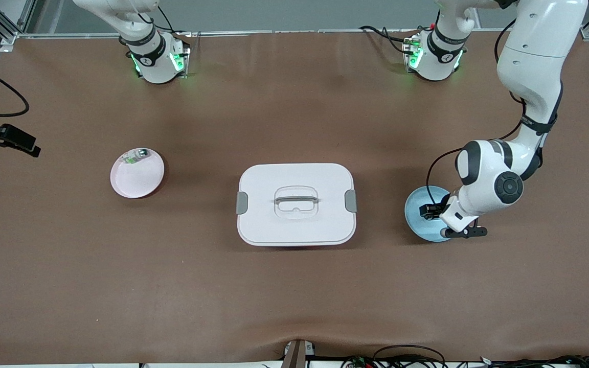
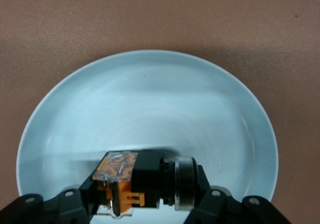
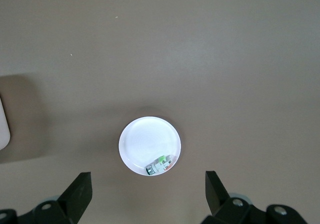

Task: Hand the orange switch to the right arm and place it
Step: 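Close the left gripper on the orange switch's body, then lift the switch with the left gripper and carry it toward the box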

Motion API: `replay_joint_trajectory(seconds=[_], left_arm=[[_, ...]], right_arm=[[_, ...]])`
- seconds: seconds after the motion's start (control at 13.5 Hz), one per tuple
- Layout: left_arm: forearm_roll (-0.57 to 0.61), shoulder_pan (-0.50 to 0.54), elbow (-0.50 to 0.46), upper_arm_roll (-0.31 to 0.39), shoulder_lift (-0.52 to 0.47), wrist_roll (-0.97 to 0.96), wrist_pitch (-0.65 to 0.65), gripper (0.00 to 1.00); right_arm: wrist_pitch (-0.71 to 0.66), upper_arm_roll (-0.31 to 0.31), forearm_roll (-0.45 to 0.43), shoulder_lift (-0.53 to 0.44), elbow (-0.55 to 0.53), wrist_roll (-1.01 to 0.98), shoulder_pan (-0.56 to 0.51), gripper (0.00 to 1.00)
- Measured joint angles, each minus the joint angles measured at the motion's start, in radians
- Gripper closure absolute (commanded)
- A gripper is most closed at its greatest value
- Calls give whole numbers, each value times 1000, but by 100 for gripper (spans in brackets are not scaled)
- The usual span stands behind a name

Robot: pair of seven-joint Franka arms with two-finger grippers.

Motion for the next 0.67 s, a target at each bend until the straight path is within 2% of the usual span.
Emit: replay_joint_trajectory(seconds=[0.15,0.37,0.67], left_arm=[[-26,1,15,-1,-16,-24,-24,76],[-114,1,34,-12,-100,-94,-149,76],[-199,0,40,-44,-258,-370,-290,76]], right_arm=[[0,0,0,0,-1,0,0,0],[0,0,0,0,-1,0,0,0],[0,-2,16,0,-2,1,0,0]])
